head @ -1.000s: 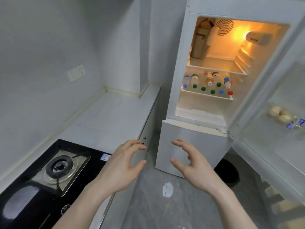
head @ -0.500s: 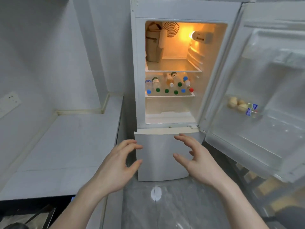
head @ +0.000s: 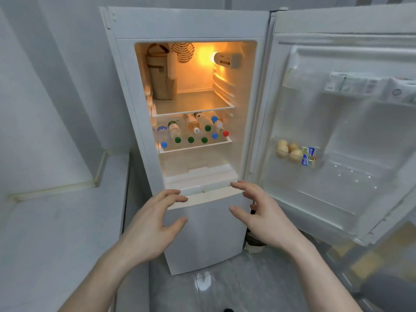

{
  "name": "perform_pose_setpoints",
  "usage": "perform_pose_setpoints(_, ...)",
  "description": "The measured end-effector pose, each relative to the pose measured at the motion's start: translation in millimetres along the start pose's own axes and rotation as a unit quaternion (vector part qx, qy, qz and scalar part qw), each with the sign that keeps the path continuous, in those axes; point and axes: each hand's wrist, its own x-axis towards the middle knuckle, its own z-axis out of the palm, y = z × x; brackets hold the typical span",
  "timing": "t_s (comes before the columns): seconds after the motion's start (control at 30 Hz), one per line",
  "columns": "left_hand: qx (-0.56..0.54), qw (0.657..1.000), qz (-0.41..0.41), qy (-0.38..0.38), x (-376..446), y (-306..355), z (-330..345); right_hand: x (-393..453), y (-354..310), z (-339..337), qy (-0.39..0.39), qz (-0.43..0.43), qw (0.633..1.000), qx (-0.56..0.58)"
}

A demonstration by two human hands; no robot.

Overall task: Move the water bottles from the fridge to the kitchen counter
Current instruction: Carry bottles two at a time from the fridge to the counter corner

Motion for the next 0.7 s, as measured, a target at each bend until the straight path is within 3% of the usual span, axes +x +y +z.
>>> perform_pose_setpoints(0.7, -0.055, 0.993, -0.1, 0.028, 255, -49, 66, 274, 75, -37, -0.039, -0.002, 0.998, 0.049)
